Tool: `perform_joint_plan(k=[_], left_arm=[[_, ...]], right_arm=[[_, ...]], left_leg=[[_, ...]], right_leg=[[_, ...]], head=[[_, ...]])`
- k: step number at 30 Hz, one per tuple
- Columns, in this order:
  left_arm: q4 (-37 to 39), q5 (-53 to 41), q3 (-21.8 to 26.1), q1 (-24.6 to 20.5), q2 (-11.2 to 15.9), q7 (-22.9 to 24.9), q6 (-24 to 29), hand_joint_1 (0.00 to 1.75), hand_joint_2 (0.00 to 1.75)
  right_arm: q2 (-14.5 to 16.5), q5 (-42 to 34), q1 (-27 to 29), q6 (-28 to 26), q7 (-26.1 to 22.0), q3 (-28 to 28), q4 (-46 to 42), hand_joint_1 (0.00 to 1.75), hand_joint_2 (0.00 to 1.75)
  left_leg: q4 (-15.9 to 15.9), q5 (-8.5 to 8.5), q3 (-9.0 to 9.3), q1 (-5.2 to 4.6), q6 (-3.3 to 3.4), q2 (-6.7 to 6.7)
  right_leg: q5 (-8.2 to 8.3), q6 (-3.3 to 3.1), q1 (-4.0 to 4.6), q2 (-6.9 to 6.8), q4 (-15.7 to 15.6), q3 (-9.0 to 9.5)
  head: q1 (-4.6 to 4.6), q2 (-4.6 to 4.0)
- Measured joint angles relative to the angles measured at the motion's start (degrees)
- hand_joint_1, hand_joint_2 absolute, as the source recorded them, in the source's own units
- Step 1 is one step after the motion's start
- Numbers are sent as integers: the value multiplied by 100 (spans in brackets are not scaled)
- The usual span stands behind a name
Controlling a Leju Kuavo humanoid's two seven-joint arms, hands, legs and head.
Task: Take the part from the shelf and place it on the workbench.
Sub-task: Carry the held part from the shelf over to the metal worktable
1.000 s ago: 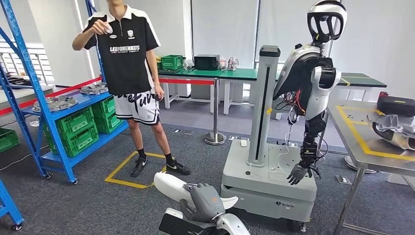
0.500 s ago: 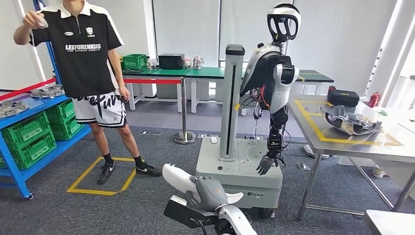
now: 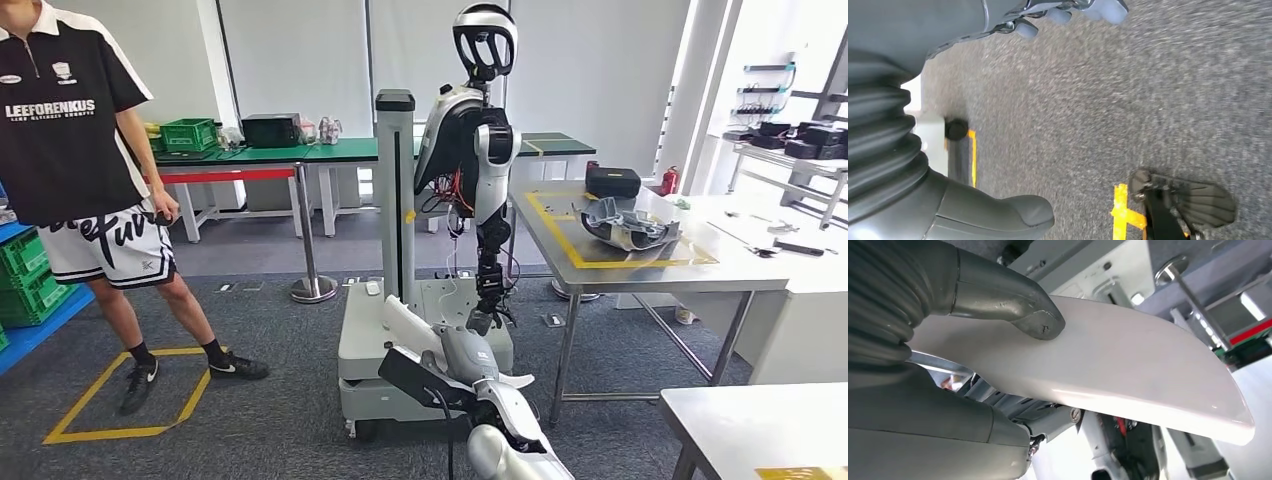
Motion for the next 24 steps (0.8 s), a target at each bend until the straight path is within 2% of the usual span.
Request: perform_joint_plan(k=[2,4,5,6,8,10,11,12,13,15,16,17,19,20,22,23,24], left_arm=[[1,-4,-1,0,5,0,-2,0,175],[-1,-5,0,-13,8,1,-3,0,175],[-2,-5,1,-19,9,2,-5,0,175],[-2,-5,1,-22,9,2,-7,0,175],[-3,-5,1,-19,19,-1,-9,0,175],[-3,-7,1,-14,31,-9,-9,0,175],[-3,-9,1,-17,34,-12,-10,0,175],[-3,-13,1,-21,36,-13,-11,0,175],[-3,-16,1,-24,35,-11,-13,0,175],[-3,-18,1,-31,33,-13,-14,0,175],[-3,-20,1,-35,33,-18,-14,0,175],[-3,-26,1,-40,33,-25,-14,0,175],[-3,-47,1,-48,32,-39,-15,0,175],[-3,-57,1,-52,33,-49,-16,0,175],[-1,-66,0,-53,27,-69,-16,0,175],[1,-67,-1,-48,23,-74,-16,0,175],[2,-67,-1,-37,20,-77,-15,0,175]], right_arm=[[18,31,-21,7,-17,-20,48,175,175],[25,44,-16,10,-23,-39,91,175,175],[22,45,-15,9,-23,-45,111,175,175],[21,47,-18,7,-25,-50,126,175,175],[28,53,-26,5,-29,-54,151,175,175],[37,78,-6,7,-32,-54,180,175,175],[39,93,11,8,-33,-54,193,175,175],[38,109,26,8,-36,-54,202,175,175],[39,123,34,8,-39,-54,207,175,175],[56,145,31,10,-51,-54,209,175,175],[70,151,29,9,-58,-54,208,175,175],[82,153,28,4,-65,-54,208,175,175],[83,154,30,-16,-71,-56,209,175,175],[79,154,29,-26,-69,-59,209,175,175],[74,152,12,-42,-63,-75,208,175,175],[77,152,2,-45,-62,-82,208,175,175],[79,151,-3,-48,-62,-87,208,175,175]], left_leg=[[-256,14,124,1,42,-139],[-283,28,143,-11,117,-42],[-298,40,156,-7,163,17],[-317,50,168,-4,210,84],[-335,48,181,-19,282,228],[-332,36,183,-43,309,377],[-332,31,185,-49,314,447],[-331,25,191,-53,313,515],[-330,15,201,-57,307,583],[-326,-15,227,-79,272,716],[-326,-29,239,-91,245,777],[-328,-42,252,-101,213,833],[-347,-57,291,-99,145,942],[-338,-81,309,-90,108,908],[-118,-250,237,-72,49,631],[164,-405,106,-66,32,456],[527,-577,-73,-65,23,348]], right_leg=[[12,85,-15,132,21,-55],[46,166,-30,223,-1,-90],[27,193,-22,147,31,-116],[-47,212,-8,4,163,-187],[-346,237,14,-347,790,-506],[-595,248,10,-469,1500,-870],[-594,245,10,-484,1632,-941],[-493,232,13,-501,1524,-886],[-326,207,24,-552,1203,-716],[-43,135,73,-791,391,-270],[22,99,101,-880,131,-126],[34,67,122,-917,13,-65],[51,7,137,-788,-16,-63],[65,-23,123,-723,-41,-46],[93,-75,78,-612,-94,2],[98,-90,64,-557,-106,13],[97,-102,60,-495,-108,14]], head=[[-2,0],[-3,0],[-1,0],[5,0],[15,0],[16,0],[17,0],[17,0],[17,0],[16,0],[15,0],[14,0],[12,0],[12,0],[8,0],[4,0],[1,0]])
